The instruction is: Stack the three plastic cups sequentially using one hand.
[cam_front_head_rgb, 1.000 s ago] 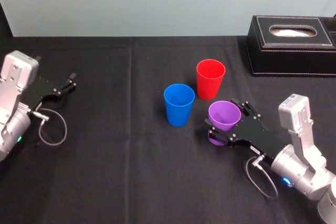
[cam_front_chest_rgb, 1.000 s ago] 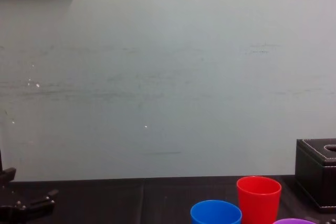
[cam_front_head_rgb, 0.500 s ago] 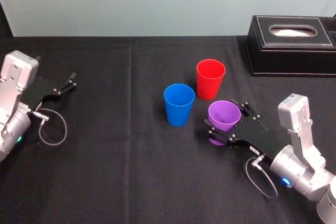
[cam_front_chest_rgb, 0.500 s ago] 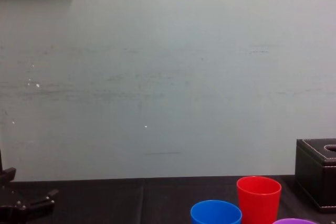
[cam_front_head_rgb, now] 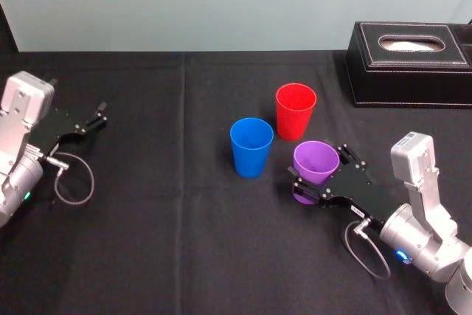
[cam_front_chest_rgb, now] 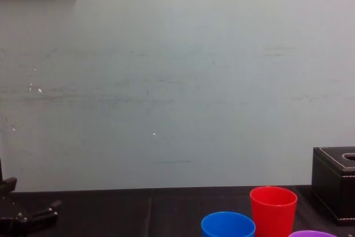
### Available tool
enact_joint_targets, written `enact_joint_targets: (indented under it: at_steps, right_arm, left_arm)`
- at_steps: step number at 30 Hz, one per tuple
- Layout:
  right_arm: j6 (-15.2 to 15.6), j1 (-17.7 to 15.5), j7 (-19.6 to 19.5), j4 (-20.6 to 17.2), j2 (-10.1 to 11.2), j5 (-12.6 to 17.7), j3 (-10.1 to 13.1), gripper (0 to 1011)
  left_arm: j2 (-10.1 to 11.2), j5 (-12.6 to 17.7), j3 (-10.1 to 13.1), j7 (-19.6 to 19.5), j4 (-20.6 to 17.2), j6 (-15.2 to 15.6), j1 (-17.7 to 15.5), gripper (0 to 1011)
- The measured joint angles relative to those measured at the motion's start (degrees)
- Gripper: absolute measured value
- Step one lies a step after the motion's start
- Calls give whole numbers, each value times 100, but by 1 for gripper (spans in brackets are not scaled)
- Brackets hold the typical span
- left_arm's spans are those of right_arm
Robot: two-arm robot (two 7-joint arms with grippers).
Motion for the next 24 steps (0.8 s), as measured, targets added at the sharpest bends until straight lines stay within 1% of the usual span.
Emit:
enact_joint_targets:
  at_steps: [1,2,3,6,7,9,15,16,18,19,24]
  right_arm:
    - [-1,0,-1,-1,0,0,-1,934]
    - [-1,0,-1,-2,1,0,-1,928]
    - [-1,0,-2,-2,1,0,-1,890]
    - [-3,0,-4,-4,3,0,-1,823]
    - [-4,0,-4,-4,3,0,-1,784]
    - [-5,0,-5,-4,4,0,-1,765]
    - [2,-20,-7,-61,4,-10,31,749]
    - [59,-41,-7,-180,5,-26,101,744]
    - [146,-49,-6,-301,11,-37,165,744]
    - [146,-49,-6,-301,11,-37,165,744]
    - [392,21,5,-598,18,-66,344,744]
  left_arm:
    - [0,0,0,0,0,0,0,1005]
    - [0,0,0,0,0,0,0,1005]
    - [0,0,0,0,0,0,0,1005]
    - [0,0,0,0,0,0,0,1005]
    - [0,0,0,0,0,0,0,1005]
    - [0,0,0,0,0,0,0,1005]
    - [0,0,0,0,0,0,0,1005]
    - [0,0,0,0,0,0,0,1005]
    - [0,0,0,0,0,0,0,1005]
    - [0,0,0,0,0,0,0,1005]
    - [0,0,0,0,0,0,0,1005]
